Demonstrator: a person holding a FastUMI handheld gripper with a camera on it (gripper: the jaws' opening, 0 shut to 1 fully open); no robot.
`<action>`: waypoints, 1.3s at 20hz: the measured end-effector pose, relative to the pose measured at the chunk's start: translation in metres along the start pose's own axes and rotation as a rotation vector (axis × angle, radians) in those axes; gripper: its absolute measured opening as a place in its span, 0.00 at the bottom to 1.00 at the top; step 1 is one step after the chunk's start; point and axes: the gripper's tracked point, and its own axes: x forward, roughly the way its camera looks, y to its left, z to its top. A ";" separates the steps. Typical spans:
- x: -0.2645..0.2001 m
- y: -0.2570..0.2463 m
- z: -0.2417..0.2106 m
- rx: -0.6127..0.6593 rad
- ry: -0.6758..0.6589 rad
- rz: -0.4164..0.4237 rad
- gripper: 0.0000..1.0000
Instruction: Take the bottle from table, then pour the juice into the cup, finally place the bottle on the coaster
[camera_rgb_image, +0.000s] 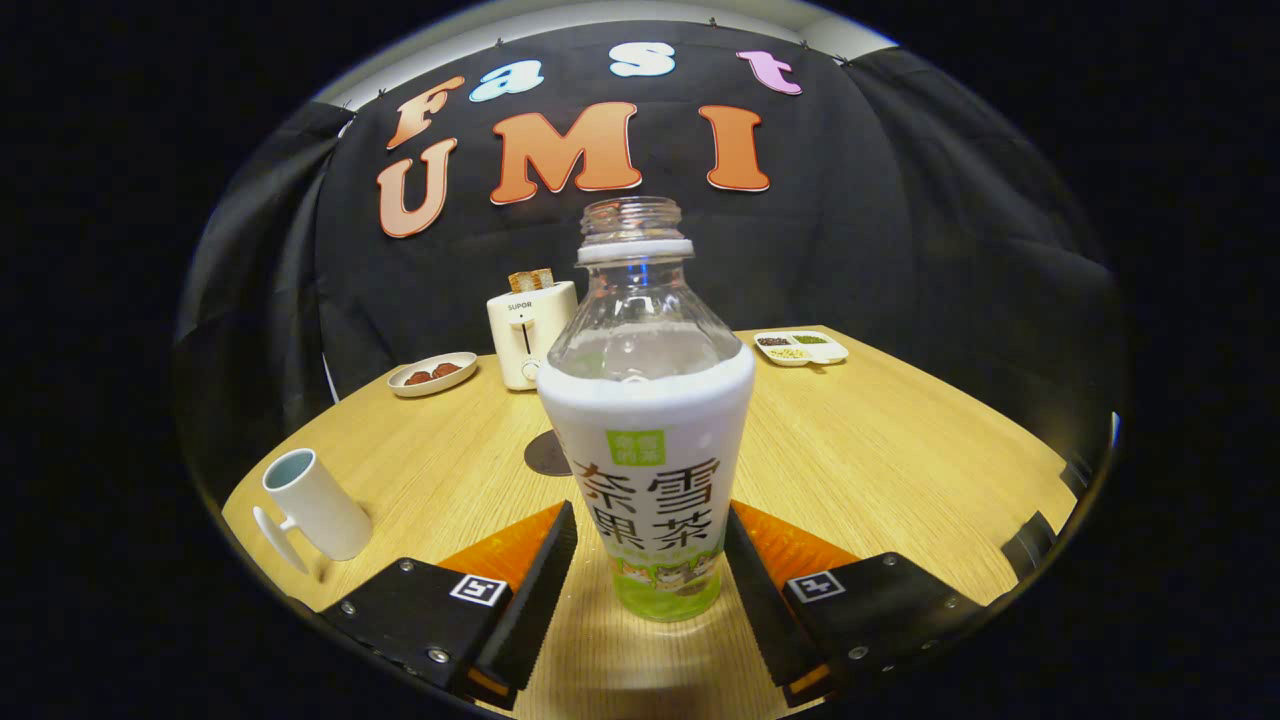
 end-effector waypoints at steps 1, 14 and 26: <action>0.001 -0.002 -0.001 -0.010 0.000 -0.013 0.83; -0.031 0.024 0.031 -0.222 -0.020 -0.073 0.57; -0.043 0.088 0.074 -0.775 -0.123 -0.182 0.58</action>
